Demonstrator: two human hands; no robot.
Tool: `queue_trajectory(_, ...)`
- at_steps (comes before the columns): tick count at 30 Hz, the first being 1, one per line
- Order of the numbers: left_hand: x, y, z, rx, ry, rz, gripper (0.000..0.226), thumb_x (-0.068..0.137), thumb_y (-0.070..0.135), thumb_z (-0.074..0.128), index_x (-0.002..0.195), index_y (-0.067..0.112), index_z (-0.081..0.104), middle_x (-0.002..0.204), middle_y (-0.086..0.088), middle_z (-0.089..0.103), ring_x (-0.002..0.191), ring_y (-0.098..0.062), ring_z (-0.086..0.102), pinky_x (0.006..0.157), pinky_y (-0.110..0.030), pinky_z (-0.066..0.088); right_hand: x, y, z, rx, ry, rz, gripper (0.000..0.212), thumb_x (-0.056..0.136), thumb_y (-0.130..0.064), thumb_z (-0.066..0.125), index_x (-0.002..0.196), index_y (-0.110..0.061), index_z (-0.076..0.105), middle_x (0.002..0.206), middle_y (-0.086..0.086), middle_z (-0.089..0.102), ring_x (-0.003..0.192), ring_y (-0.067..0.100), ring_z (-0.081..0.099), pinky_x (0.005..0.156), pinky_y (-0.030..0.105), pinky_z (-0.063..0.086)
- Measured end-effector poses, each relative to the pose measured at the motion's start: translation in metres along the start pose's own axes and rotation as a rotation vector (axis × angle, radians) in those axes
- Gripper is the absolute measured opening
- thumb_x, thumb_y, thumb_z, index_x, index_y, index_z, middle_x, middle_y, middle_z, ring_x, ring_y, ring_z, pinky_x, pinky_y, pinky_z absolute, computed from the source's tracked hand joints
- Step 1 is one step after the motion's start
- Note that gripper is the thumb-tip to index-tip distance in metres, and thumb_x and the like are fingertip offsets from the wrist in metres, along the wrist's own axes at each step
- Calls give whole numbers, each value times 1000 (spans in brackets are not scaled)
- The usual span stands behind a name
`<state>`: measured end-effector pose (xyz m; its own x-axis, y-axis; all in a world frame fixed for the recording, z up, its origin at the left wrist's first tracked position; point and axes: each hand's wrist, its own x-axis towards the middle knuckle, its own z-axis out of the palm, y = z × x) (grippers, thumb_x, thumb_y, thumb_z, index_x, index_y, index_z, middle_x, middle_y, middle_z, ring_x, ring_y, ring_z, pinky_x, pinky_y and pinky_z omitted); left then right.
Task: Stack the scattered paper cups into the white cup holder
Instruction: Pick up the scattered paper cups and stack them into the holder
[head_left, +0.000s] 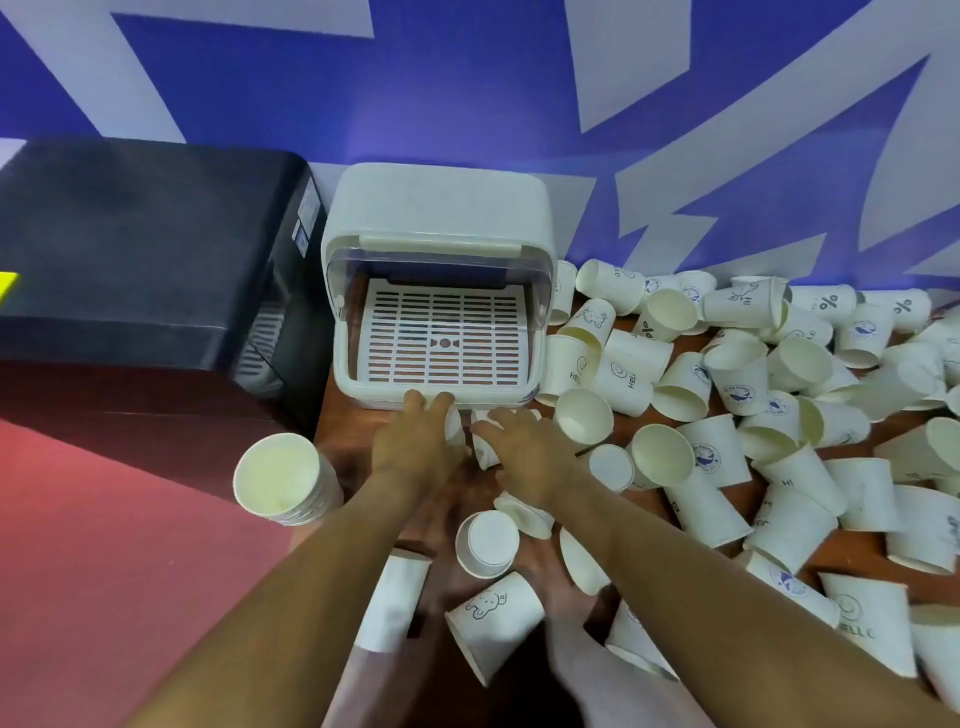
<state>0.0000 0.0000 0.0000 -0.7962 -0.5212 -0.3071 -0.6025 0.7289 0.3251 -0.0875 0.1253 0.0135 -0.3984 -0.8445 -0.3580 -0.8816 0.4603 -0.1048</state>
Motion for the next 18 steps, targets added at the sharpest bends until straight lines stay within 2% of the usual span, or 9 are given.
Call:
queue_trajectory(6, -2, 2, 7, -6, -20, -61, 67, 83, 44, 66, 135, 30, 27, 126, -5, 48, 110, -29, 58, 88, -39, 55, 5, 8, 9, -69, 0, 8, 63, 88, -20, 60, 143, -25, 30, 150, 6, 31, 134, 30, 32, 102, 41, 37)
queue_trajectory(10, -1, 3, 3, -155, -9, -122, 60, 84, 40, 67, 131, 23, 32, 126, -8, 48, 114, -29, 55, 93, -40, 53, 5, 14, 15, -67, 44, 13, 60, 85, -17, 63, 138, -22, 36, 150, 5, 33, 133, 30, 32, 102, 41, 36)
queue_trajectory(14, -8, 1, -9, -300, -27, -145, 54, 84, 27, 70, 125, 17, 36, 128, -9, 52, 118, -29, 55, 95, -39, 50, -2, 21, 6, 49, 130, 19, 52, 82, -21, 65, 129, -16, 46, 134, 5, 50, 119, 28, 43, 94, 36, 38)
queue_trajectory(18, -22, 0, -32, -381, -24, -120, 49, 88, 33, 65, 126, 22, 35, 133, -2, 55, 119, -26, 56, 95, -39, 49, -14, 26, -20, 165, 234, 71, 51, 80, -34, 65, 125, -22, 44, 125, -1, 54, 108, 21, 47, 84, 32, 40)
